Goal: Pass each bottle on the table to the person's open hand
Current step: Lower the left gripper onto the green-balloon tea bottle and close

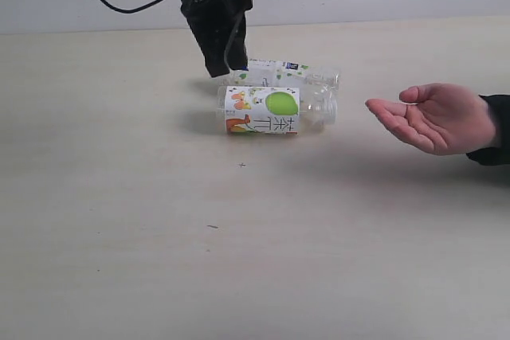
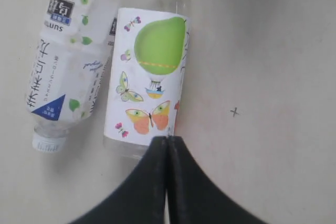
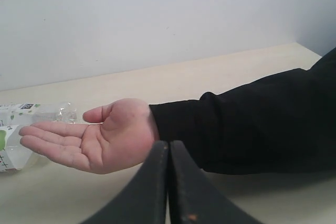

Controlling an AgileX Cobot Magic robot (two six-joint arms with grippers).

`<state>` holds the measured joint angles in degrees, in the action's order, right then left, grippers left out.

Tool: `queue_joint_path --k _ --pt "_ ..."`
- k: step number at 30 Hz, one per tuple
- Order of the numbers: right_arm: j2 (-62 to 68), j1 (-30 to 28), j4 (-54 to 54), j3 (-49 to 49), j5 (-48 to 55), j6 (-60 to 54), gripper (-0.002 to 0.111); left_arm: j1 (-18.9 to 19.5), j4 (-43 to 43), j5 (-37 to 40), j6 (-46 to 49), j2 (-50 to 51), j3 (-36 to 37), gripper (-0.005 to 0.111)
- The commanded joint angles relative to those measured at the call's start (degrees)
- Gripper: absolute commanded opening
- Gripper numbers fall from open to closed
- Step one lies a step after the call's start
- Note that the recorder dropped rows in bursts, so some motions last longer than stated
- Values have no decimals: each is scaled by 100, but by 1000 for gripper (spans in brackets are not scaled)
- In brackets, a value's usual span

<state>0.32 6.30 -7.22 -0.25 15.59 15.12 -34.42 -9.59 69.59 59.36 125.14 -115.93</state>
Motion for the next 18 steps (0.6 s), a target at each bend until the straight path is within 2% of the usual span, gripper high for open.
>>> queue_joint_path --k 1,2,4,5,7,8,10,18 --pt "-32 -27 -38 25 -50 -7 0 15 -89 -240 353 182 -67 1" --pt "-32 -27 -38 25 -50 -7 0 1 -102 -377 353 193 -67 3" --pt "-32 -27 -38 25 -50 -7 0 1 -195 -542 353 241 -67 22" --pt "-32 -27 -38 25 -50 -7 0 1 -184 -542 353 280 -67 41" --pt "-32 -27 -38 25 -50 -7 0 1 -184 -554 339 304 -67 63" --pt "-32 -27 -38 25 -50 -7 0 1 -184 -565 339 318 -67 70" --pt "-32 -27 -38 25 -50 -7 0 1 -184 -575 339 371 -67 74" --pt "-32 -27 -38 25 -50 -7 0 1 -172 -869 282 624 -67 73"
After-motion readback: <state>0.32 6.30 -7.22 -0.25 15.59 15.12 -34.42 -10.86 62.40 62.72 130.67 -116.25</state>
